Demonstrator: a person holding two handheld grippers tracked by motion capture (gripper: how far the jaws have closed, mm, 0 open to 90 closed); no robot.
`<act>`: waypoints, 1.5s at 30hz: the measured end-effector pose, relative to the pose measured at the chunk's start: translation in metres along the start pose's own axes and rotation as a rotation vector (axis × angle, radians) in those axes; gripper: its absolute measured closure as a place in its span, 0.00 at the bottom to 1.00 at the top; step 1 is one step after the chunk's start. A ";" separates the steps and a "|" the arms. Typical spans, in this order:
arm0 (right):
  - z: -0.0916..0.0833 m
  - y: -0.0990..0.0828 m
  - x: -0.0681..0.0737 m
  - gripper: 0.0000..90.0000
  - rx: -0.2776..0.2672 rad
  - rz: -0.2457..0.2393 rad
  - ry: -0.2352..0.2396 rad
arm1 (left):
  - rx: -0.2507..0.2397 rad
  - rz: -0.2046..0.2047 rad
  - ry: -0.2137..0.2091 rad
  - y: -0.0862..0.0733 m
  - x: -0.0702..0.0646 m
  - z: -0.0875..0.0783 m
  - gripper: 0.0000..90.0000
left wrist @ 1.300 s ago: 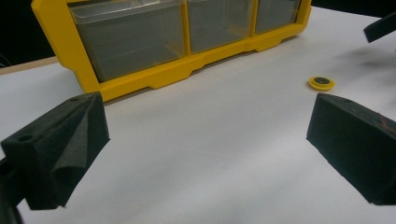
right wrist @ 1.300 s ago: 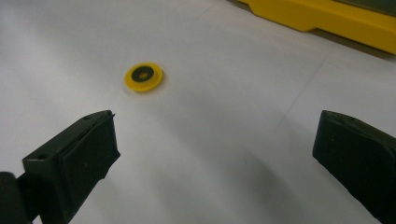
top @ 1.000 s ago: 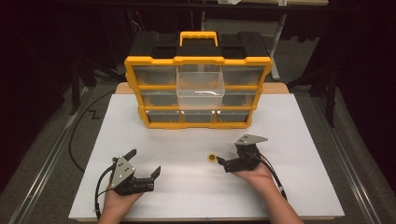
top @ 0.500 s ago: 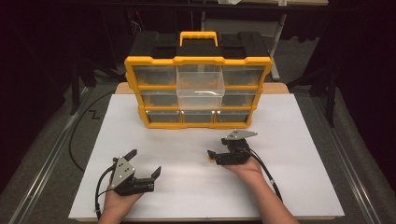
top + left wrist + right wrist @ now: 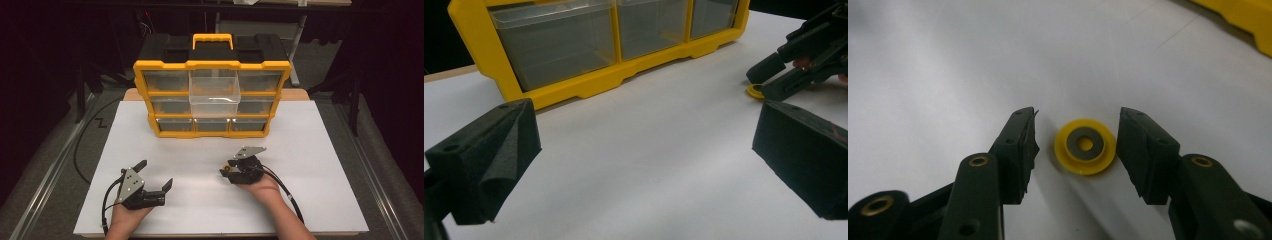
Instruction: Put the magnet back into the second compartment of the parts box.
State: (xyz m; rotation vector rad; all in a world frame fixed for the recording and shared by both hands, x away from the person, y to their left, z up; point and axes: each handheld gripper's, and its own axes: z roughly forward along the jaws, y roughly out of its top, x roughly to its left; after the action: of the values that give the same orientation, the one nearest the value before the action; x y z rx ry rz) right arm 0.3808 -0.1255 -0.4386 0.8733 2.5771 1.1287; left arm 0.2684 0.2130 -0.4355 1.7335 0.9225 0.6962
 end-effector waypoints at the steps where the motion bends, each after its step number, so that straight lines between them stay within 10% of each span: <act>1: 0.000 -0.001 0.001 0.59 0.001 -0.011 -0.011 | -0.001 -0.003 -0.002 0.000 0.000 0.000 0.00; 24: 0.000 -0.002 0.002 0.72 -0.001 -0.039 -0.050 | -0.007 -0.016 -0.015 -0.002 -0.003 0.002 0.00; 45: -0.057 -0.023 -0.012 0.72 -0.082 0.010 -0.042 | -0.005 -0.012 -0.025 -0.003 -0.003 0.002 0.00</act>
State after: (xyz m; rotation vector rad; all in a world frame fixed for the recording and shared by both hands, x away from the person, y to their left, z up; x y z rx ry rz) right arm 0.3579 -0.1796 -0.4167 0.8823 2.4767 1.1958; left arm 0.2677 0.2105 -0.4387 1.7278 0.9126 0.6668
